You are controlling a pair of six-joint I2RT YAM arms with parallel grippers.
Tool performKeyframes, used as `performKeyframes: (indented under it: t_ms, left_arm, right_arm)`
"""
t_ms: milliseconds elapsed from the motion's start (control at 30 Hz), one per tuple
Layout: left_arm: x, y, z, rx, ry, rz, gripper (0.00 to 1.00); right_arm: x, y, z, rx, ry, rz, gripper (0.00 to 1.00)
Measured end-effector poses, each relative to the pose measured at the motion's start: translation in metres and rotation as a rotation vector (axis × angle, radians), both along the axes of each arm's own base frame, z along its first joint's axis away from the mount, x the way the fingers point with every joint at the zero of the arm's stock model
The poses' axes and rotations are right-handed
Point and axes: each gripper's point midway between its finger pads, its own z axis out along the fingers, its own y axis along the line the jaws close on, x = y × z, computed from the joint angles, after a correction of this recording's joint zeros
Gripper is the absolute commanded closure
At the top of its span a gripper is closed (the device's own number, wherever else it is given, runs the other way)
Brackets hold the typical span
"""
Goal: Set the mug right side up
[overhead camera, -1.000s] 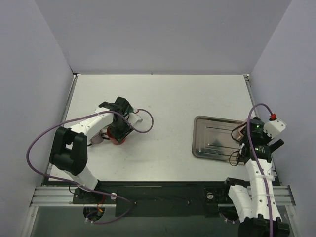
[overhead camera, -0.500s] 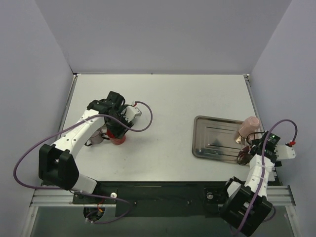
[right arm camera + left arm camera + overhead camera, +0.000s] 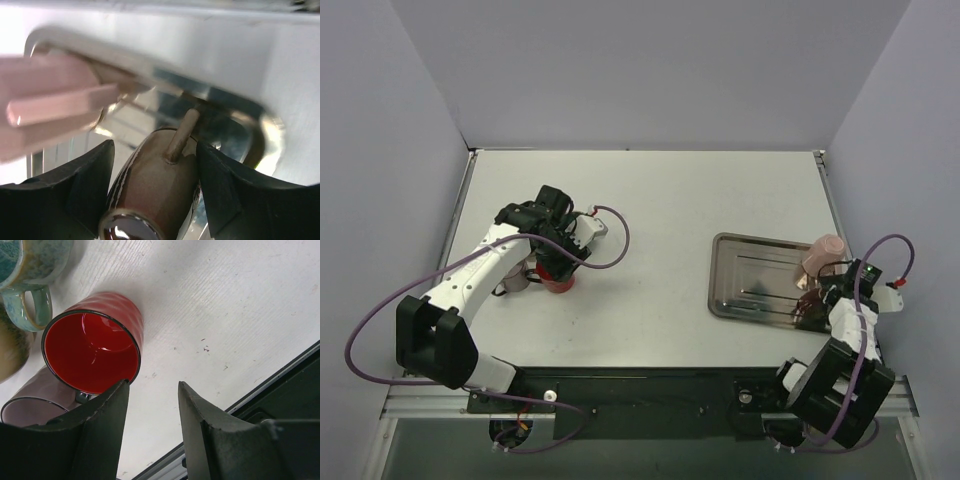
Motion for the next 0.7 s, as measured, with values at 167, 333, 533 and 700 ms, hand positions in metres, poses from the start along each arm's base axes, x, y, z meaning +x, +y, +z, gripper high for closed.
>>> performKeyframes:
  t_ms: [167, 333, 533, 700]
  left_arm:
    - [0.0, -0.001, 0.0, -0.001, 0.0, -0.003, 0.46]
    - [-0.001, -0.001, 0.0, -0.001, 0.0, -0.005, 0.46]
    - [-0.001, -0.003, 0.001, -0.003, -0.002, -0.008, 0.46]
    - [0.0, -0.007, 0.004, -0.009, -0.009, -0.018, 0.46]
  right_arm:
    - [0.032, 0.051, 0.002, 0.003, -0.018, 0.219, 0.41]
    - [0.042, 0.08, 0.0, 0.031, -0.035, 0.31, 0.26]
    - [0.032, 0.072, 0.003, 0.037, 0.03, 0.32, 0.05]
    - [0.037, 0.05, 0.017, 0.053, 0.002, 0.273, 0.06]
